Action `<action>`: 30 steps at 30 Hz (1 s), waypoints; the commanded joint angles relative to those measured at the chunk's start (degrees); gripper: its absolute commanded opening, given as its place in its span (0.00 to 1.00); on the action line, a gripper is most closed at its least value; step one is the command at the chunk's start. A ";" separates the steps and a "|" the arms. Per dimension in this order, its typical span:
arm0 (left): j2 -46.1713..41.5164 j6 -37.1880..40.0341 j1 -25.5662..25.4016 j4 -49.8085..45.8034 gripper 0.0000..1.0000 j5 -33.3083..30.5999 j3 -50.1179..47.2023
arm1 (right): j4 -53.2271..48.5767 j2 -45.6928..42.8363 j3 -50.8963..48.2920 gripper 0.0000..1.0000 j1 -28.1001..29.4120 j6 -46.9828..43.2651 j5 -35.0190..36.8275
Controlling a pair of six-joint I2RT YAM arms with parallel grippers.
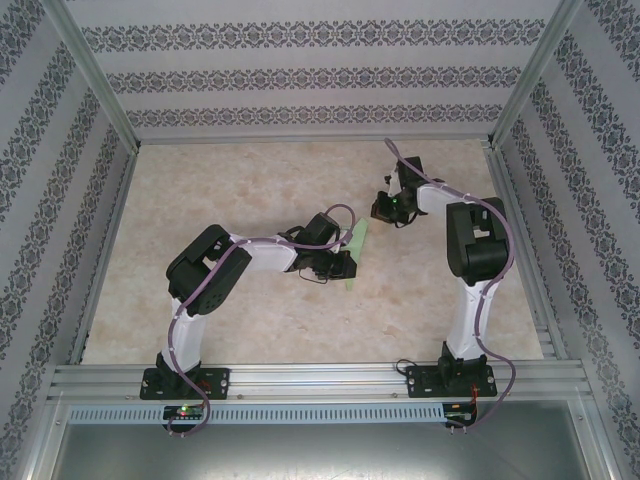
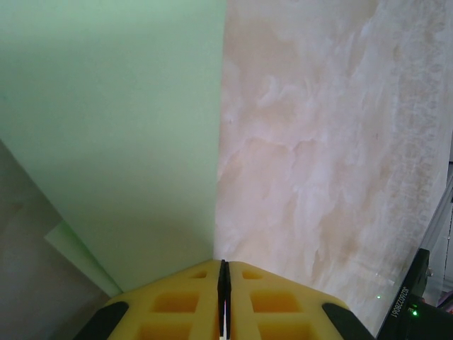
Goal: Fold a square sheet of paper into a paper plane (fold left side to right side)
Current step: Fold the wing for the fifth time at the center of the table, then turn over the paper plane at the center of the table.
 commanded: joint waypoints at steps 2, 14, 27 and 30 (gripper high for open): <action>3.14 0.48 -0.78 -7.06 0.16 -2.35 -2.93 | -0.23 -1.21 1.67 0.06 -0.47 -0.52 -0.21; -15.60 6.44 2.25 -7.18 0.39 -4.61 -0.65 | 0.48 -23.72 -15.66 0.37 0.65 2.06 6.09; -36.17 2.02 5.79 -7.04 0.63 -28.77 -17.37 | -1.46 -34.30 -27.83 0.70 21.80 9.59 26.41; -36.02 1.43 5.79 -6.51 0.63 -28.08 -18.20 | -0.64 -31.56 -28.68 0.70 22.51 11.06 27.41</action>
